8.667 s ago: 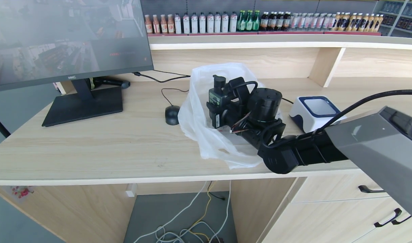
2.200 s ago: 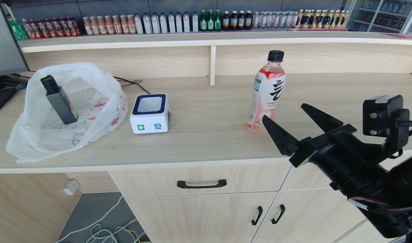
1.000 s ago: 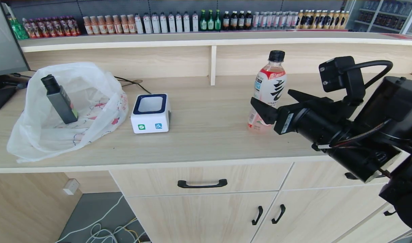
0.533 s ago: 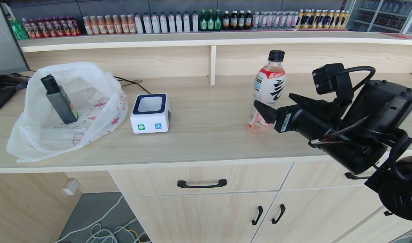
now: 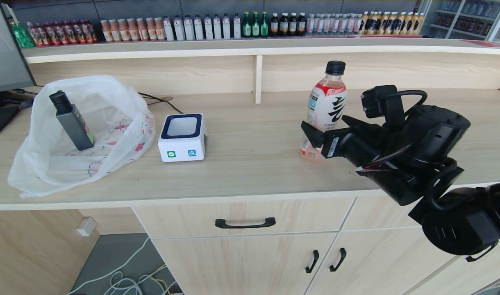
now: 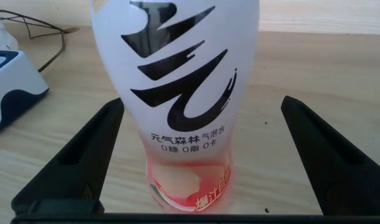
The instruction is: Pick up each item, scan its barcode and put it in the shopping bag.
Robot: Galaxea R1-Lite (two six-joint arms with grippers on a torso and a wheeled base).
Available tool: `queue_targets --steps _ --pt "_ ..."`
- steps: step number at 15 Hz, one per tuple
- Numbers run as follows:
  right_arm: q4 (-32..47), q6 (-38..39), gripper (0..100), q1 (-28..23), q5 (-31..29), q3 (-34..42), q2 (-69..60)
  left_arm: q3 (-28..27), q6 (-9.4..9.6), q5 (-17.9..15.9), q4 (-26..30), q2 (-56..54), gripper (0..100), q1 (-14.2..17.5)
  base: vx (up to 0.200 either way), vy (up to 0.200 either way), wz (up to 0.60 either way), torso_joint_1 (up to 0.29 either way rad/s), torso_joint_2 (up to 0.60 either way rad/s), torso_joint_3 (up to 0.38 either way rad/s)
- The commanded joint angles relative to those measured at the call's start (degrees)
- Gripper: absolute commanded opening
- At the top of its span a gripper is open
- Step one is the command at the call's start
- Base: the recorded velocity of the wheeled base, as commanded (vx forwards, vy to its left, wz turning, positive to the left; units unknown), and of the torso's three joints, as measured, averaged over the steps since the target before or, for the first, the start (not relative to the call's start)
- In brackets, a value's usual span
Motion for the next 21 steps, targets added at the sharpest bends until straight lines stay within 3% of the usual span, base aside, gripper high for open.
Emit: queue_targets --steps 1,5,21 --pt "0.03 -0.02 100 -0.08 0.01 -0.89 2.29 0.0 -0.01 0.04 -0.02 -0.02 100 0.0 0.0 0.0 0.0 0.0 0.0 0.0" --pt "0.11 -0.02 100 -1.04 0.01 -5.81 5.36 0.0 -0.01 0.04 -0.02 -0.02 100 0.0 0.0 0.0 0.0 0.0 0.0 0.0" --pt "0.55 -1.16 100 -1.13 0.1 -10.03 6.68 0.0 -0.01 0.04 -0.02 -0.02 100 0.0 0.0 0.0 0.0 0.0 0.0 0.0"
